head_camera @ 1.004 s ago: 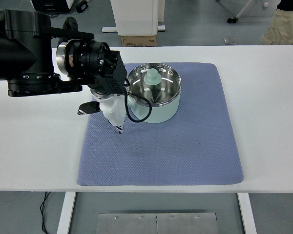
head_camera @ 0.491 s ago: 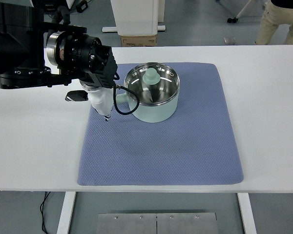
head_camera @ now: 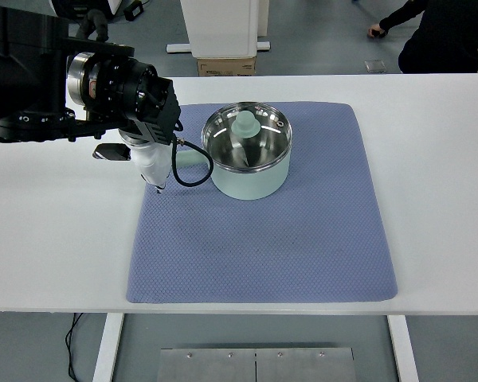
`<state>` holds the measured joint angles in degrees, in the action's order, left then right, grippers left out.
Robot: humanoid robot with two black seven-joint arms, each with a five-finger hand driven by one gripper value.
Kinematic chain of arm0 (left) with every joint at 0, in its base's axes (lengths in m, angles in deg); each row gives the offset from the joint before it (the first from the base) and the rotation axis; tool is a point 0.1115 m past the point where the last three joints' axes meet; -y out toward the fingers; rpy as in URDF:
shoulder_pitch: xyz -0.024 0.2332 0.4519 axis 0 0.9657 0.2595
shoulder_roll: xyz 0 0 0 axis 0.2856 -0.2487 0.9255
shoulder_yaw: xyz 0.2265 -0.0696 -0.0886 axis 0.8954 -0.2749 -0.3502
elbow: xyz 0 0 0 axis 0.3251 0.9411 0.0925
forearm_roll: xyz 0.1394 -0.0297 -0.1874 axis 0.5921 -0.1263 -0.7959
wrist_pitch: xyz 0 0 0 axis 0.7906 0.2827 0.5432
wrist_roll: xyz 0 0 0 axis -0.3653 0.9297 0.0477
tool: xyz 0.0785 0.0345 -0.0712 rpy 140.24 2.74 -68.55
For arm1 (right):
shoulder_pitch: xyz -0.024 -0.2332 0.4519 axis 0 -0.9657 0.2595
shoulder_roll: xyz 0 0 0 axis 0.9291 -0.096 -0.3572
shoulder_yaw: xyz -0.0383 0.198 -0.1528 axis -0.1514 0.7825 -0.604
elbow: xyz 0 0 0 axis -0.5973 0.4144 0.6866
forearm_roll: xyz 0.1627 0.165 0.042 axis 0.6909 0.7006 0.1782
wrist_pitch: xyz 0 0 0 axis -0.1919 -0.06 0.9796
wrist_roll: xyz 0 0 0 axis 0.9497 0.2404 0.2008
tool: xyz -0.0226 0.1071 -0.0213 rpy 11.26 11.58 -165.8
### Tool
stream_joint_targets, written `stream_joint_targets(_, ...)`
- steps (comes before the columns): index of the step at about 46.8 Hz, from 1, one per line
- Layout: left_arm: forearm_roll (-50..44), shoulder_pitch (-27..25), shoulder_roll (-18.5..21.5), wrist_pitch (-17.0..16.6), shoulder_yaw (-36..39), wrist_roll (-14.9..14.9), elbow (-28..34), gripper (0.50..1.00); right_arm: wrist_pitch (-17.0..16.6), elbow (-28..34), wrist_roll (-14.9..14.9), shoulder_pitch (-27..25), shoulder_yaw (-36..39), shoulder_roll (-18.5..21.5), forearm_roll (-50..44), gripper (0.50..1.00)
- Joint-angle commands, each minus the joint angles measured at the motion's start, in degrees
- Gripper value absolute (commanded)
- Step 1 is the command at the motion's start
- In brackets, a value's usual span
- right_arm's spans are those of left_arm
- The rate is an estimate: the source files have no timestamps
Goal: Rotate green pot handle
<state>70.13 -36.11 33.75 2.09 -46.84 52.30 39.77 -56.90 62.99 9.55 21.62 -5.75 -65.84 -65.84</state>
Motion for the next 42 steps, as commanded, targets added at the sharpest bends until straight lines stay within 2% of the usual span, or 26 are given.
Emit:
stream_joint_targets(1, -0.08, 0.00, -0.04, -0.18, 0.63, 0.00, -0.09, 1.000, 0.00, 0.00, 0.06, 0.00, 0.05, 0.00, 0.02, 1.000)
stream_joint_targets(14, 1.24, 0.00, -0.39, -0.45, 1.59, 0.00, -1.23, 1.000, 0.00, 0.00, -0.03, 0.00, -0.04, 0.00, 0.02, 1.000)
stream_joint_targets(23, 3.87, 0.00, -1.01, -4.14, 4.06, 0.00, -3.17, 1.000, 0.00, 0.00, -0.03, 0.00, 0.05, 0.00, 0.02, 1.000)
stream_joint_targets(42, 4.84, 0.09, -1.71, -4.49, 4.50, 0.00, -3.61, 1.000, 0.00, 0.00, -0.03, 0.00, -0.04, 0.00, 0.02, 1.000)
